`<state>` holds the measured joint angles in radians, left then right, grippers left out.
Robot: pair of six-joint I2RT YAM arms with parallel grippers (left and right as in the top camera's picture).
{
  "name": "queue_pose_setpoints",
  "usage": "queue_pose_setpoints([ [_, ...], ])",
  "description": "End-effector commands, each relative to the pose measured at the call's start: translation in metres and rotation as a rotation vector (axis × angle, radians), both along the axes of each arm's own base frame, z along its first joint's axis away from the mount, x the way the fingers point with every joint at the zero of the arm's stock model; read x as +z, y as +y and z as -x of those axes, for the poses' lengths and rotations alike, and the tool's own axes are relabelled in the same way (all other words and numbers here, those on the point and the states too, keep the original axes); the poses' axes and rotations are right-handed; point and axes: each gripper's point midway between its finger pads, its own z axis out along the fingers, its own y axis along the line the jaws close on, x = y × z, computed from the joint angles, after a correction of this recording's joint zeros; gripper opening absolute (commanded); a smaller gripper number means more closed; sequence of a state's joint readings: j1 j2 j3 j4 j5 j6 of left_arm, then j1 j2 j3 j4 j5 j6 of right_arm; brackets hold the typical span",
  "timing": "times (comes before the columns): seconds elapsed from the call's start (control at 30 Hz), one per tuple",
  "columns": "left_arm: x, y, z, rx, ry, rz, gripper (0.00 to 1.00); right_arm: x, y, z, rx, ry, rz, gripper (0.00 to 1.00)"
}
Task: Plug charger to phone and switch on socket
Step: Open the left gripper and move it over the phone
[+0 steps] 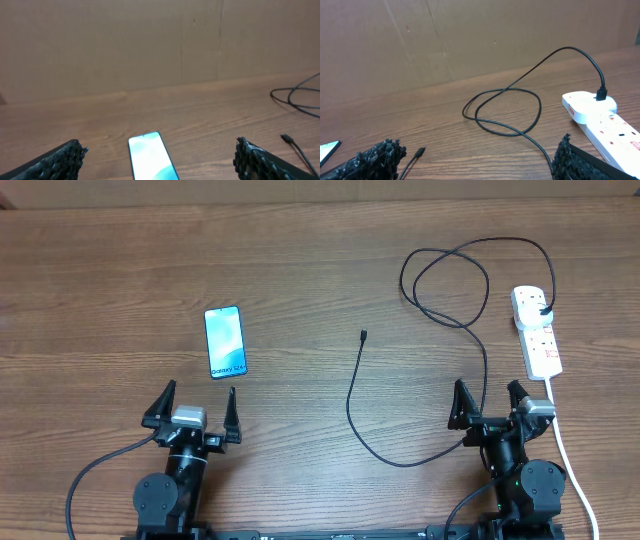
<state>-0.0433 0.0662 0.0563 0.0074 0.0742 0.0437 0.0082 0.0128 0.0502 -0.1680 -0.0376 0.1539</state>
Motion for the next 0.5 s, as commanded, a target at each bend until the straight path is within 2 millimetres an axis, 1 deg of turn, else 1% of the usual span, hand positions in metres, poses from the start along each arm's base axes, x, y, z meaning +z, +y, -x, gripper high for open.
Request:
queue_pose_setpoints([
  [0.0,0.033,0.005,-0.001,0.024,-0.029,0.015,1.0,0.001,0.002,0.0,0.007,-0.011,-0.002,1.0],
  [0.1,0.051,0.004,-0.008,0.022,-0.01,0.014,1.0,0.001,0.002,0.0,0.007,-0.011,-0.002,1.0],
  [0.23,0.076,-0.004,-0.024,-0.023,0.05,0.012,1.0,0.001,0.002,0.0,0.007,-0.011,-0.002,1.0],
  [0.33,0.089,-0.01,-0.041,-0.05,0.115,0.013,1.0,0.001,0.002,0.0,0.007,-0.011,-0.002,1.0],
  [0.47,0.104,-0.018,-0.068,-0.088,0.213,0.016,0.99,0.001,0.002,0.0,0.007,-0.011,-0.002,1.0],
])
